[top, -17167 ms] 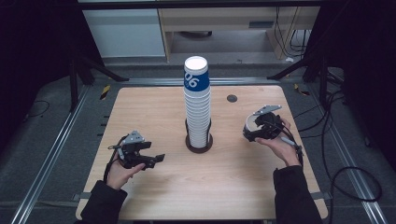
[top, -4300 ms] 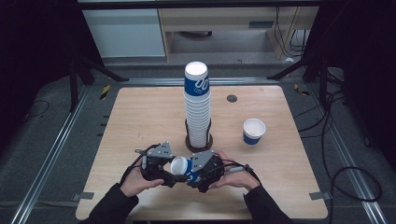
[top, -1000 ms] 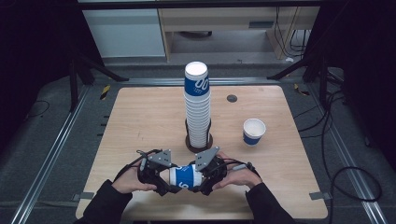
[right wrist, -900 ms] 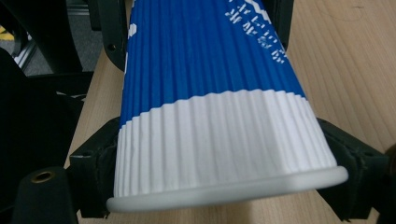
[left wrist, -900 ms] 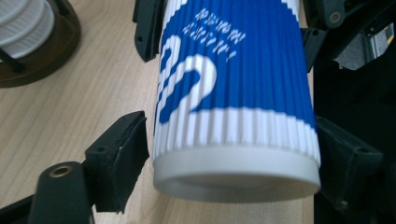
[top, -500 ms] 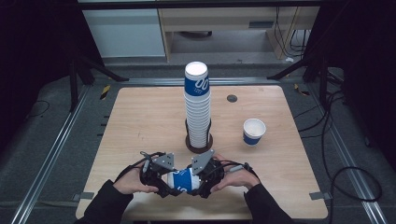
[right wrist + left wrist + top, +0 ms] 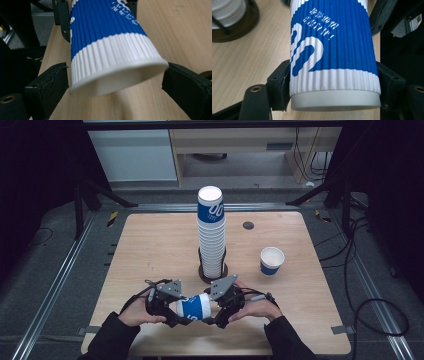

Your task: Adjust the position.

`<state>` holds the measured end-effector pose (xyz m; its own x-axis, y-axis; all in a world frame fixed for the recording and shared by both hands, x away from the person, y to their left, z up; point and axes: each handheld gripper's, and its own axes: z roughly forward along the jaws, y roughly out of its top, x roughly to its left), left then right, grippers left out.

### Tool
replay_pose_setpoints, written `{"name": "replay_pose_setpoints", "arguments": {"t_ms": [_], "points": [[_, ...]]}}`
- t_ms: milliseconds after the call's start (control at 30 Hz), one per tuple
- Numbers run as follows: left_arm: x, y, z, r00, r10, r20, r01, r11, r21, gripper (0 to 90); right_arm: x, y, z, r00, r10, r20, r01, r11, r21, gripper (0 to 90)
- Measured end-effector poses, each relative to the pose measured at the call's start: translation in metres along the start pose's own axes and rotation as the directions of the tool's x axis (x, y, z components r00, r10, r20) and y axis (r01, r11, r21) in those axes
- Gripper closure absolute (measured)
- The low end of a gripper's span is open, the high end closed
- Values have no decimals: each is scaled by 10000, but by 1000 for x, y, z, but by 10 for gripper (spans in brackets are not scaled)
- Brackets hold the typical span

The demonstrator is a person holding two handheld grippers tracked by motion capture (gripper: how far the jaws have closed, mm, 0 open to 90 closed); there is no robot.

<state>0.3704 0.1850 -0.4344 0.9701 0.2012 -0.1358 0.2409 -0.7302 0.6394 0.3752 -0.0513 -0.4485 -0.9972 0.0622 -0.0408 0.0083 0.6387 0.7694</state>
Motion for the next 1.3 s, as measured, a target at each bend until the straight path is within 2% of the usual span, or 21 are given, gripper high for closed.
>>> {"name": "replay_pose_setpoints", "arguments": {"t_ms": [100,200,267,400,533,600,833,1300], "points": [[5,-4,-8,9997,-150,-177,143,9990,-419,266,-4,-1,-10,9993,176,323,-167,9994,-305,63],[7,-6,-16,9988,-316,-376,273,9936,-1098,266,-8,-2,-21,9968,464,649,-422,9970,-651,61],[8,-7,-21,9982,-414,-424,342,9870,-1568,265,-10,-4,-27,9943,682,819,-602,9935,-969,62],[9,-7,-27,9971,-593,-472,454,9658,-2555,265,-13,-5,-37,9898,1084,926,-930,9832,-1569,57],[5,-5,-29,9986,-365,-377,228,9492,-3137,265,-13,-4,-42,9895,1282,662,-1113,9702,-2153,59],[3,-3,-29,9993,-249,-291,139,9439,-3299,265,-12,-3,-42,9904,1282,509,-1133,9664,-2309,60],[-3,0,-27,9999,125,3,-116,9375,-3479,266,-9,0,-42,9922,1245,-36,-1207,9546,-2723,63],[-8,6,-16,9974,579,439,-402,9432,-3297,267,-7,2,-36,9890,1229,-826,-1424,9419,-3043,94]]}}
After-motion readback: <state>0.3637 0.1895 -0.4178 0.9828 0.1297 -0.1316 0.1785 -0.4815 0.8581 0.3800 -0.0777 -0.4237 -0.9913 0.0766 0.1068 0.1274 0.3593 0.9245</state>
